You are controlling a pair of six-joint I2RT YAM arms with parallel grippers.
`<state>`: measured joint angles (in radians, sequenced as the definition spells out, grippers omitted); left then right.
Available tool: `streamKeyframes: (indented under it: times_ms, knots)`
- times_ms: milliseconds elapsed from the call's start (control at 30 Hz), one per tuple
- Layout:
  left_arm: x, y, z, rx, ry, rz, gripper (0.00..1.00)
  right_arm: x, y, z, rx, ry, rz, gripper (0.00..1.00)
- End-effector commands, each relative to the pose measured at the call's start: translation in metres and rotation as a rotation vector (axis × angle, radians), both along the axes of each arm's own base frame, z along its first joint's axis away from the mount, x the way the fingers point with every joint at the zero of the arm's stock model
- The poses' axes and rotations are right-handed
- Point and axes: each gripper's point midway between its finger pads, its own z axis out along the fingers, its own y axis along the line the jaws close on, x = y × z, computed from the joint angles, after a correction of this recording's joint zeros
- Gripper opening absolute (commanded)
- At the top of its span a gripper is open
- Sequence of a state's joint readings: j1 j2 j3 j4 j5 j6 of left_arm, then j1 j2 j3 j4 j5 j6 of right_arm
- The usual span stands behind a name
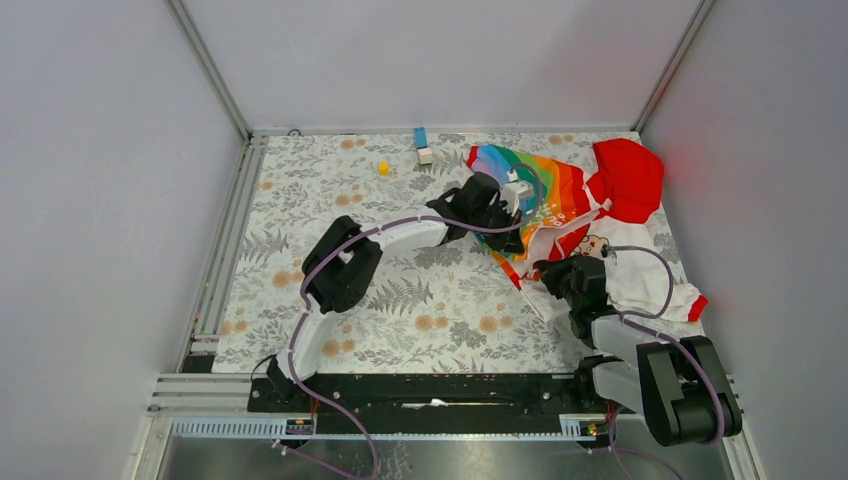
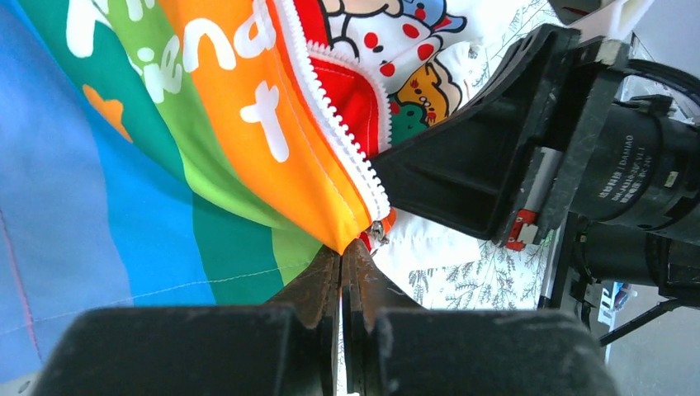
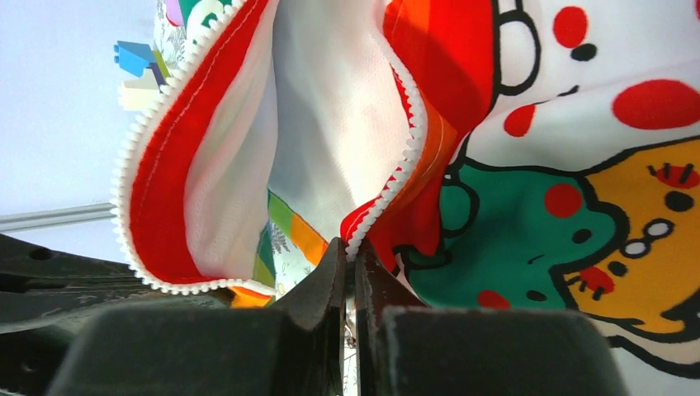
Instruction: Zip up the jacket
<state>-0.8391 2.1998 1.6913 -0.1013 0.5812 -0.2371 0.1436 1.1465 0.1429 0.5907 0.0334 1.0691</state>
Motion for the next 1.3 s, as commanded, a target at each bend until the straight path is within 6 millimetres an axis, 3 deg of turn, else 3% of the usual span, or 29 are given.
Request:
streamKeyframes:
  times_ms: [0, 233, 600, 1267]
  knots:
    - [0.005, -0.007, 0.035, -0.109, -0.049, 0.040, 0.00, 0.010, -0.007, 0.015, 0.004, -0.081, -0.060, 0.00]
    - [-0.001, -0.013, 0.022, -0.111, -0.001, 0.033, 0.00, 0.010, -0.007, 0.016, 0.016, -0.112, -0.065, 0.00]
    - [-0.010, -0.020, 0.024, -0.119, 0.007, 0.007, 0.00, 0.010, -0.006, 0.017, 0.011, -0.125, -0.059, 0.00]
    - [-0.007, -0.020, 0.019, -0.084, 0.001, 0.009, 0.00, 0.009, -0.004, 0.019, 0.009, -0.140, -0.044, 0.00]
